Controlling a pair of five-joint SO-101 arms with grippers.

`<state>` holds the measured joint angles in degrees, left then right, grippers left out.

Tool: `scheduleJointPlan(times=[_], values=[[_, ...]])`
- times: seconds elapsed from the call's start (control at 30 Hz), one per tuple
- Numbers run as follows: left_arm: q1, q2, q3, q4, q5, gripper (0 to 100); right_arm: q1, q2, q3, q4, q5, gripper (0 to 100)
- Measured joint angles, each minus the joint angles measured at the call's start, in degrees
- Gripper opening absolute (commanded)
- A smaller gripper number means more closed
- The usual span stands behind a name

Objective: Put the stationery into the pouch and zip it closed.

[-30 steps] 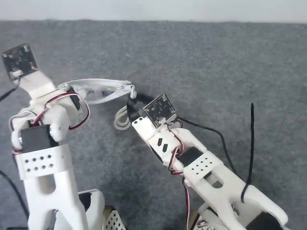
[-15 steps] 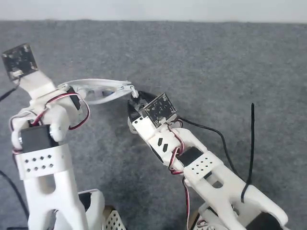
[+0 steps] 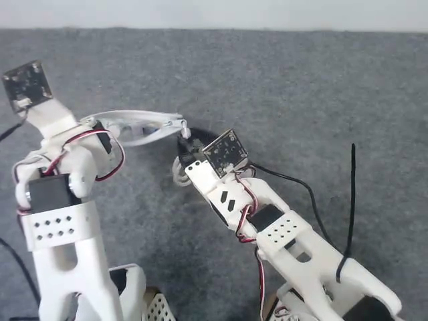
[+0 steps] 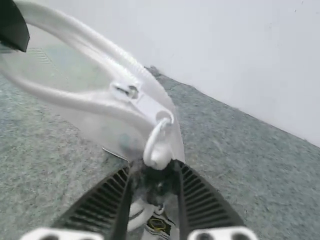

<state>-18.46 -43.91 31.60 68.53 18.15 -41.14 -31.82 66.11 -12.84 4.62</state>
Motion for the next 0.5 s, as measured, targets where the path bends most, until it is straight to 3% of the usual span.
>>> scheduleJointPlan(times=[0.23, 0.5], values=[[-0.2, 0.0, 0.0, 0.0, 0.0, 3, 0.0, -0.2, 0.0, 1.9, 1.7, 0.6], [-0.3, -0.1, 0.4, 0.0, 0.0, 18, -4.7, -12.1, 0.9, 20.0, 10.8, 0.6]])
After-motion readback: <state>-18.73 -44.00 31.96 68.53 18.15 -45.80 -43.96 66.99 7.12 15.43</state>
